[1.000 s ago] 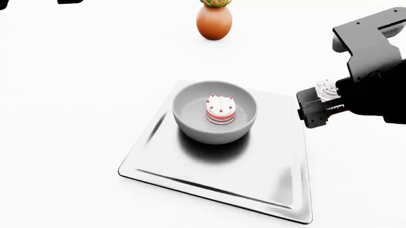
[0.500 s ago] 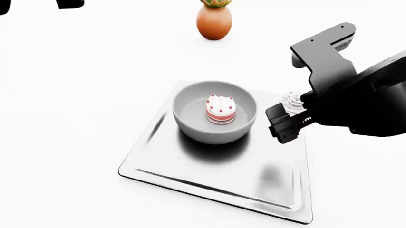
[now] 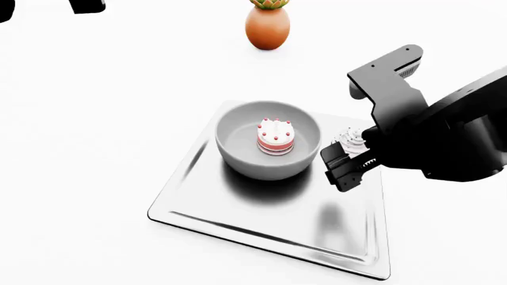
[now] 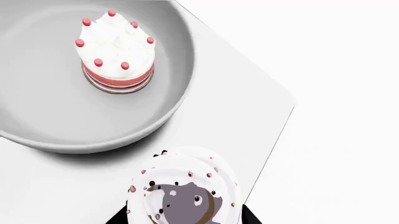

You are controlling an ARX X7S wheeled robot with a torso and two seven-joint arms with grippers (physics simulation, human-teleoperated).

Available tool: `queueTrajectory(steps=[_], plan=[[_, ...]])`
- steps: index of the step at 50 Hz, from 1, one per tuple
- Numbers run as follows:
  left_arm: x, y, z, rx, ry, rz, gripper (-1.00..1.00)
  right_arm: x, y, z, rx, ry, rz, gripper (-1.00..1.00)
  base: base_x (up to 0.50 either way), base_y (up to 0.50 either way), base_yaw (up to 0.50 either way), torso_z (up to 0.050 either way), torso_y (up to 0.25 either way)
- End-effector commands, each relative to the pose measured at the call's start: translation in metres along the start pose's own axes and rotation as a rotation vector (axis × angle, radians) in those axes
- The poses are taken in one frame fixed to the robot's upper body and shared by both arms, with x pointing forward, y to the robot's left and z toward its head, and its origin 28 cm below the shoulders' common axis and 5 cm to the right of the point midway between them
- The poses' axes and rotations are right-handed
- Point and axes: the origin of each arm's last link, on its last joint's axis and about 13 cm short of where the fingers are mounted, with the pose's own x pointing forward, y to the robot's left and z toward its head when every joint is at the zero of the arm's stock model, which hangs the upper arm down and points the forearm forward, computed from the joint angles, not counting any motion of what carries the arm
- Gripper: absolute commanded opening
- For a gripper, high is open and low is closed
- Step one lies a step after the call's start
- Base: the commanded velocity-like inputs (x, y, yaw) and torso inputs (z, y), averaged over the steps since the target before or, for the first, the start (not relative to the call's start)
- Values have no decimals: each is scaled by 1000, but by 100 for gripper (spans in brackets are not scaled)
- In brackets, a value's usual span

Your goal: Pick up the bowl with cake and place it on the tray. Pick up the cupcake and place it on the tray.

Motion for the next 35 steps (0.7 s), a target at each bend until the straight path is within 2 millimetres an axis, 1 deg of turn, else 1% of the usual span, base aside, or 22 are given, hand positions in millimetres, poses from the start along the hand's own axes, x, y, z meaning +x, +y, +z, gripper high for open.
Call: queueTrajectory(steps=[1,21,35], plan=[[-1,0,0,2,8,-2,100,6,2,-4,-15,17,18,-100,0,0,0,0,0],[-1,-1,-2,-2,10,-6,100,17,5,-10,-28,58,48,-100,0,0,0,0,0],[-1,-1,-2,0,16,-8,100,18,7,-13,-33,69,63,-100,0,0,0,0,0]])
